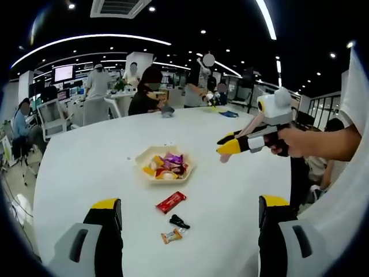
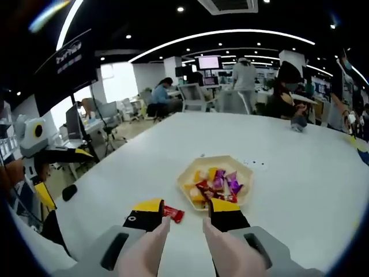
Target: Place the target food into the container with the food tongs after gripping and lifting it, then release it inside without dropping or visibly crushing the food.
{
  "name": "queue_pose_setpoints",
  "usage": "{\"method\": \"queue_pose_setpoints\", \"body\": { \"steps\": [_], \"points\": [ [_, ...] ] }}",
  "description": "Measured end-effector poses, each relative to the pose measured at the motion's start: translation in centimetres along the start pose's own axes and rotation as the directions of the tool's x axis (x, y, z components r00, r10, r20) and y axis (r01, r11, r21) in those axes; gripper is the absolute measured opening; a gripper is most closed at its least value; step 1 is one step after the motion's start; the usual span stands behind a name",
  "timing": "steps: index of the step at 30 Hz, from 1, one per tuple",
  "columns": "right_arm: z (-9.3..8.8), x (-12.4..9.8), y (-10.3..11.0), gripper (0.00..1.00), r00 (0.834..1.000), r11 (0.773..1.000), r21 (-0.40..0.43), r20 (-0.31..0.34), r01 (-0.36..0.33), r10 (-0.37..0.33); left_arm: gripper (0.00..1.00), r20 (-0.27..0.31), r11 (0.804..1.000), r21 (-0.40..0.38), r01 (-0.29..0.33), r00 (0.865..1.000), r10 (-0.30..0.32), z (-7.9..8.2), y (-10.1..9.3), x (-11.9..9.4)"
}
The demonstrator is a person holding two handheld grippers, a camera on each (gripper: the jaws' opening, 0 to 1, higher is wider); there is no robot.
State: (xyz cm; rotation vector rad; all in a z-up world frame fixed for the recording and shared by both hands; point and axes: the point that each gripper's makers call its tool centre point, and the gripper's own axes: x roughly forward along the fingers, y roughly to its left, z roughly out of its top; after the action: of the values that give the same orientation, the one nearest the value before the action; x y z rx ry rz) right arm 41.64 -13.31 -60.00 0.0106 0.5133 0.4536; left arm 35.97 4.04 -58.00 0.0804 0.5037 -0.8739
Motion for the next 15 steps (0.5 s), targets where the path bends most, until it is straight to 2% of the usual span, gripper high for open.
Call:
{"method": "queue_pose_setpoints", "body": {
  "steps": [7, 8, 13, 15],
  "points": [
    [-0.7, -0.3, -0.1, 0.30, 1.000, 1.000, 0.006, 0.011, 0.001, -0.001, 0.99, -0.016, 0.999, -0.009, -0.034, 0.999, 0.034, -1.1, 0.5, -0.9],
    [-1.2, -0.2, 0.0, 0.30, 1.000, 1.000, 0.019, -0.003, -0.005, 0.005, 0.99, -0.013, 0.999, -0.022, -0.050, 0.999, 0.050, -1.3, 0.7, -1.3],
    [-1.6, -0.2, 0.7, 0.30, 1.000, 1.000, 0.011, 0.005, -0.020, 0.020, 0.98, 0.006, 0.995, -0.048, -0.085, 0.996, 0.086, -1.4, 1.1, -2.0],
    [-1.5, -0.2, 0.9, 0.30, 1.000, 1.000, 0.011, 0.018, -0.022, 0.022, 0.98, 0.000, 0.994, -0.077, -0.071, 0.997, 0.071, -2.1, 0.8, -1.7]
  ]
}}
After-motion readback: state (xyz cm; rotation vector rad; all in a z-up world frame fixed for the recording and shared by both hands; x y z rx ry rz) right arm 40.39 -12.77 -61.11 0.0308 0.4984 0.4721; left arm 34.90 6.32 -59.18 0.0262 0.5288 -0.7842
